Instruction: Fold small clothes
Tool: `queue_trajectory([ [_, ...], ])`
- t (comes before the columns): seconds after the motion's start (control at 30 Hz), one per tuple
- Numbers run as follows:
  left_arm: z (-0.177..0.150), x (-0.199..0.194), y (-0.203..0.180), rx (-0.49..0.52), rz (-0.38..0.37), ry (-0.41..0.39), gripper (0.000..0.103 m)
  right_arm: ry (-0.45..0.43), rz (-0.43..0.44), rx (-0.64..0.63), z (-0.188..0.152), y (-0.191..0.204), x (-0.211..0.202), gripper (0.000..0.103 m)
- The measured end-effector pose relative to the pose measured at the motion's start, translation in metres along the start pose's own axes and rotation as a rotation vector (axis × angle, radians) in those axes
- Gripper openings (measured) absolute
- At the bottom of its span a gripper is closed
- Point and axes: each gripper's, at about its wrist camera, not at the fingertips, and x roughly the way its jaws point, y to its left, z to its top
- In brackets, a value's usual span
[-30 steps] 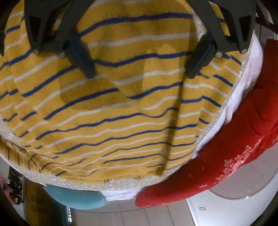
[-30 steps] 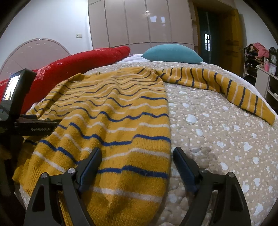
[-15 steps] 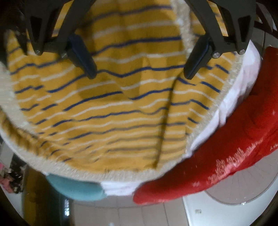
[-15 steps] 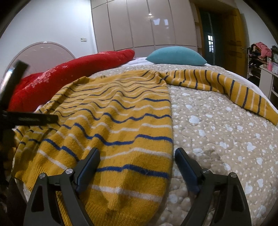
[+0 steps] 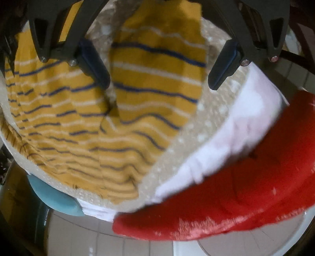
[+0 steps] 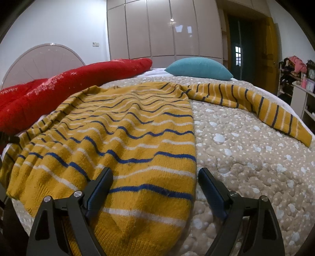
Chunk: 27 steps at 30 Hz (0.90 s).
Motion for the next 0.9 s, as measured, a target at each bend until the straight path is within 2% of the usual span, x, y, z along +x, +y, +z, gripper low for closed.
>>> queue_trajectory([
  [0.07, -0.008, 0.005, -0.003, 0.014, -0.039, -0.007, 0.097, 0.005, -0.014, -0.007, 0.0, 0.002, 0.001, 0.091],
  [0.1, -0.01, 0.006, -0.006, 0.031, -0.038, -0.016, 0.091, 0.007, -0.019, -0.008, 0.001, 0.002, 0.001, 0.091],
  [0.13, -0.012, 0.008, -0.01, 0.051, -0.02, -0.02, 0.069, 0.009, -0.024, -0.009, 0.001, 0.003, 0.001, 0.091],
  [0.2, -0.007, 0.006, -0.003, 0.038, -0.032, -0.028, 0.041, 0.012, -0.037, -0.015, 0.001, 0.004, 0.002, 0.092],
  [0.23, 0.0, 0.005, 0.006, 0.011, -0.022, -0.026, 0.009, 0.015, -0.044, -0.019, 0.001, 0.005, 0.002, 0.092],
  [0.33, 0.028, 0.004, 0.059, -0.141, 0.002, -0.048, 0.007, 0.026, -0.055, -0.026, 0.002, 0.006, 0.003, 0.092],
  [0.43, 0.061, 0.005, 0.117, -0.269, 0.193, -0.098, 0.008, 0.03, -0.061, -0.027, 0.003, 0.006, 0.004, 0.092],
  [0.5, 0.074, 0.009, 0.143, -0.323, 0.267, -0.073, 0.01, 0.028, -0.066, -0.028, 0.002, 0.006, 0.005, 0.093],
  [0.6, 0.07, -0.003, 0.146, -0.341, 0.2, -0.095, 0.019, 0.024, -0.072, -0.025, 0.002, 0.007, 0.004, 0.093],
  [0.67, 0.057, -0.014, 0.124, -0.298, 0.17, -0.096, 0.033, 0.021, -0.072, -0.023, 0.001, 0.006, 0.004, 0.093],
  [0.7, 0.05, -0.018, 0.113, -0.285, 0.143, -0.097, 0.037, 0.02, -0.071, -0.022, 0.001, 0.006, 0.004, 0.093],
  [0.77, 0.032, -0.029, 0.085, -0.26, 0.045, -0.097, 0.048, 0.021, -0.069, -0.022, 0.001, 0.006, 0.004, 0.093],
  [0.83, 0.02, -0.027, 0.052, -0.228, -0.056, -0.071, 0.053, 0.027, -0.063, -0.02, 0.001, 0.005, 0.004, 0.093],
  [0.9, 0.008, -0.023, 0.023, -0.194, -0.159, -0.02, 0.053, 0.083, -0.044, -0.027, 0.008, 0.003, 0.006, 0.093],
])
